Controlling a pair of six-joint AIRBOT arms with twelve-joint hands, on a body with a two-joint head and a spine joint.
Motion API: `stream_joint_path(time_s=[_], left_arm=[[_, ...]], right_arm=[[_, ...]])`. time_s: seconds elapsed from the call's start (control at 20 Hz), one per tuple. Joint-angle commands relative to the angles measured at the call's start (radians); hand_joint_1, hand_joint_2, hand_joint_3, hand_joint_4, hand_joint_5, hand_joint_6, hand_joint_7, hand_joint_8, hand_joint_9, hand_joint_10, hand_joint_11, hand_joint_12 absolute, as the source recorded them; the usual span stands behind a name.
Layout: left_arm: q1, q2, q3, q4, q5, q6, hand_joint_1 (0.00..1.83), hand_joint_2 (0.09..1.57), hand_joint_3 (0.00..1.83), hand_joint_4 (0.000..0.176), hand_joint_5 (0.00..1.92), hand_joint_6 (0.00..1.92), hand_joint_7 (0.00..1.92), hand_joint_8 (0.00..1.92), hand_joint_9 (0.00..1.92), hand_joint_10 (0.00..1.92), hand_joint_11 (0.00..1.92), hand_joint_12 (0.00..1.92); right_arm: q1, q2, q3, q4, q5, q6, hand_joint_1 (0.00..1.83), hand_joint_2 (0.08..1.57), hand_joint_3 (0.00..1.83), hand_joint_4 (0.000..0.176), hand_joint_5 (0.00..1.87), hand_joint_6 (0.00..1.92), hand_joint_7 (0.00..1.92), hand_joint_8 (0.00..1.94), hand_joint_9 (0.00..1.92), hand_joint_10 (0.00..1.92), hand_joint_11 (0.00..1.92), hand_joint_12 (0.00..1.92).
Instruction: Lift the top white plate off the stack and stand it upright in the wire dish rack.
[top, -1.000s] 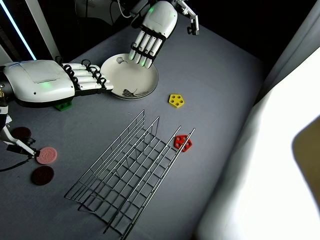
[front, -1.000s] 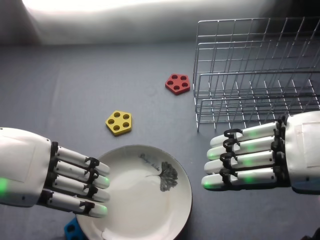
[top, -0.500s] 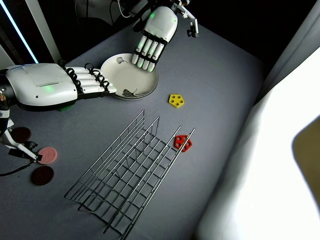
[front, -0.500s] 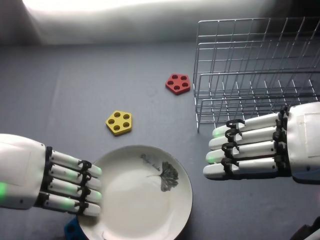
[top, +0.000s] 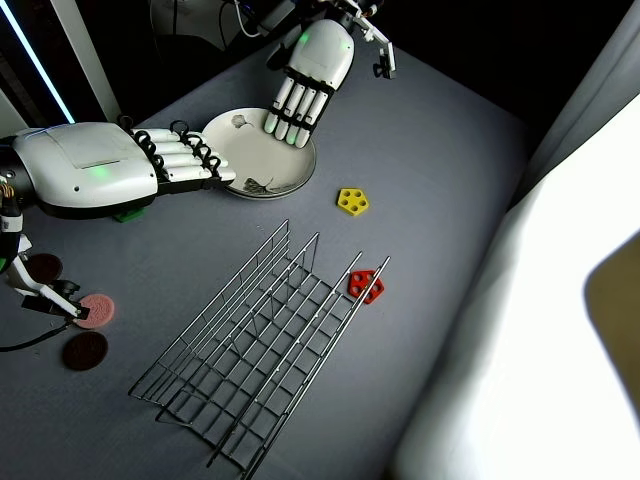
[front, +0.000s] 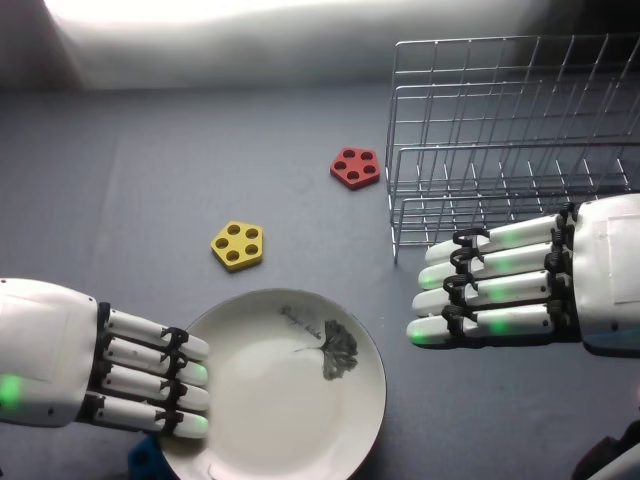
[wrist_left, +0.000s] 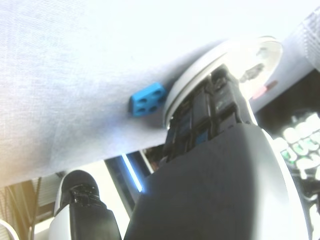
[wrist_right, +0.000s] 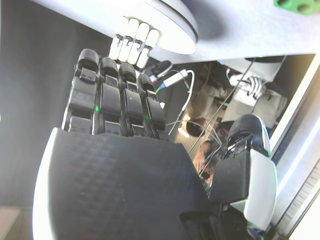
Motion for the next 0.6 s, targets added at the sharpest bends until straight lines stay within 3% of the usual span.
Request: stream_joint_path(time_s=[0.0, 0.3, 0.55], left_arm=[[-0.006, -0.005, -0.003, -0.03, -0.036, 0.002, 0.13, 0.9, 0.0, 0.0, 0.05, 0.0, 0.08, 0.0, 0.09, 0.0, 0.08, 0.05], [0.009, -0.013, -0.003, -0.035, -0.029, 0.006, 0.12, 0.9, 0.0, 0.0, 0.06, 0.0, 0.07, 0.0, 0.07, 0.01, 0.07, 0.04], [0.047, -0.042, -0.003, -0.108, -0.002, 0.004, 0.16, 0.89, 0.0, 0.0, 0.09, 0.01, 0.12, 0.01, 0.1, 0.01, 0.1, 0.05]], right_arm=[[0.018, 0.005, 0.002, 0.042, 0.088, 0.005, 0.1, 0.95, 0.0, 0.0, 0.1, 0.0, 0.12, 0.0, 0.14, 0.0, 0.14, 0.01], [0.017, -0.001, 0.005, 0.04, 0.088, 0.019, 0.1, 0.94, 0.0, 0.0, 0.09, 0.01, 0.13, 0.0, 0.13, 0.0, 0.14, 0.01], [0.02, -0.013, 0.028, 0.048, 0.089, 0.031, 0.13, 0.93, 0.0, 0.0, 0.1, 0.0, 0.14, 0.0, 0.15, 0.0, 0.16, 0.01]])
